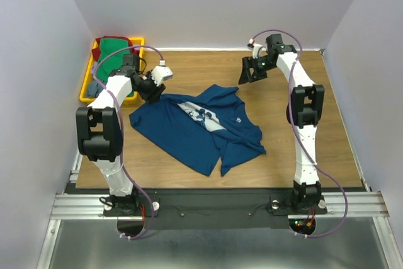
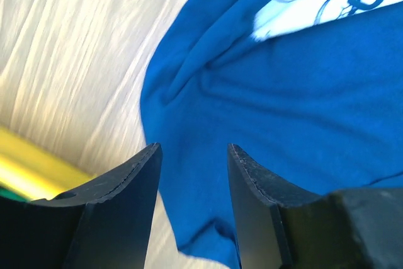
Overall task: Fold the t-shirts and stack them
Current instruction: Flatten the tshirt out
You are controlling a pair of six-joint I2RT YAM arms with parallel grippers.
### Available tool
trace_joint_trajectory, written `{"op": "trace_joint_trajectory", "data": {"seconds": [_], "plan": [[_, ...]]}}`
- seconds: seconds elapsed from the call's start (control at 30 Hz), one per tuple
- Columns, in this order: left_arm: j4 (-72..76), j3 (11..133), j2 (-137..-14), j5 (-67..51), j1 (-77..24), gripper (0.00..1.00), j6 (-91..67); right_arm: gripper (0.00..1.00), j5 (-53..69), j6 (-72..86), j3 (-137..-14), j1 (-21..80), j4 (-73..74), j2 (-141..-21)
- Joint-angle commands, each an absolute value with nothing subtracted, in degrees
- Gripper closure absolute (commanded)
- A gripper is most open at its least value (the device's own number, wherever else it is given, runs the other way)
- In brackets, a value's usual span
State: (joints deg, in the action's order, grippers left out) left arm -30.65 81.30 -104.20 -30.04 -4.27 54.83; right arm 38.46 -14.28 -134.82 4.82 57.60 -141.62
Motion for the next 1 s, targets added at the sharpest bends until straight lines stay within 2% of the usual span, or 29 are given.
{"op": "trace_joint_trajectory", "data": {"seconds": [0.0, 0.33, 0.57, 0.73, 0.83, 0.93, 0.97], "plan": [[-28.7, 78.8, -100.0, -33.0, -2.3, 0.42, 49.4, 0.14, 37.5, -5.6, -136.3, 8.8, 49.2, -143.4], [-26.6, 73.4, -100.5, -27.9, 1.6, 0.41, 43.2, 0.19, 42.1, -1.1, -135.5, 10.5, 45.0, -149.3], [-26.5, 72.2, -100.0, -26.7, 2.5, 0.41, 41.5, 0.29, 46.7, 2.6, -135.8, 12.0, 43.9, -152.8], [-27.0, 72.9, -100.4, -25.0, 2.6, 0.41, 41.4, 0.33, 49.1, 1.1, -128.3, 12.0, 44.2, -149.3], [-27.0, 73.3, -101.1, -24.5, 2.6, 0.41, 40.7, 0.49, 48.3, -1.4, -124.0, 12.0, 44.6, -146.3], [-27.1, 73.7, -101.9, -24.2, 2.6, 0.42, 40.1, 0.83, 45.8, -4.7, -120.3, 11.6, 45.9, -143.6], [-27.3, 73.7, -102.0, -24.1, 2.4, 0.43, 40.2, 1.0, 44.8, -5.4, -119.4, 11.4, 46.1, -142.8]]}}
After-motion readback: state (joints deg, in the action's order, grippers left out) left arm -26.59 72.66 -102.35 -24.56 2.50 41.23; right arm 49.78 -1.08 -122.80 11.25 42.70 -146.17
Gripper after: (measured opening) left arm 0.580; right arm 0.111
